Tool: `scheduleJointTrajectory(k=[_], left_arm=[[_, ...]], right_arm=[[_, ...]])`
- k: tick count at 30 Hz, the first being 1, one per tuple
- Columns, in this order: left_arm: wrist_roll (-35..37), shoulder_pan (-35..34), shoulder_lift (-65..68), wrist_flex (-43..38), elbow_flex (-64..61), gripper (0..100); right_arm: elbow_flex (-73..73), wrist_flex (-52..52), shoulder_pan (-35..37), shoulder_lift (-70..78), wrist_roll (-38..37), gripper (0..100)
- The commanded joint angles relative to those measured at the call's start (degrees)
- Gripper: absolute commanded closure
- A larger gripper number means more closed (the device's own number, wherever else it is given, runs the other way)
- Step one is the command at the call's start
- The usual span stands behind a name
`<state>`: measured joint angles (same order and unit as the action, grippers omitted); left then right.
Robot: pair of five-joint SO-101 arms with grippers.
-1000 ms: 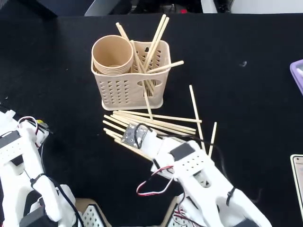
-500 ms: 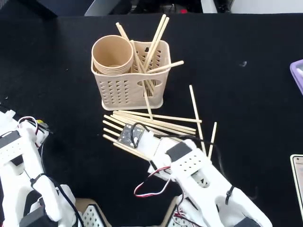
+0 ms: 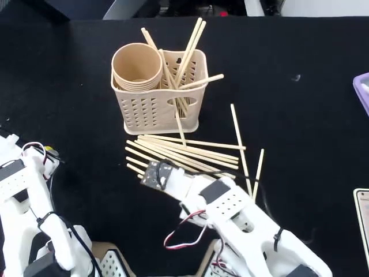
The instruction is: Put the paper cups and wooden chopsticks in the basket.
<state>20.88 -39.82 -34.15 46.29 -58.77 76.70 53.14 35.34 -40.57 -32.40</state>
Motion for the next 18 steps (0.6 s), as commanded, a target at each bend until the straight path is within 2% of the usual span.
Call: scheduleJointTrajectory(k=[1,7,11,18], left_arm=[[-0.26,0.22,-1.05,-0.97,1.1,77],[-0.26,0.22,-1.14,-0.97,1.1,77],[-0.26,0.22,-1.14,-0.97,1.1,77],[-0.26,0.22,-1.32,-0.97,1.1,77]], right_arm=[[-0.66,-0.26,1.85,-1.27,0.7,98.5],[-10.51,10.11,-0.62,-2.07,0.7,98.8],[-16.66,16.7,-3.16,-8.13,0.26,98.8],[-14.64,15.3,-3.6,-23.52,2.37,98.8]])
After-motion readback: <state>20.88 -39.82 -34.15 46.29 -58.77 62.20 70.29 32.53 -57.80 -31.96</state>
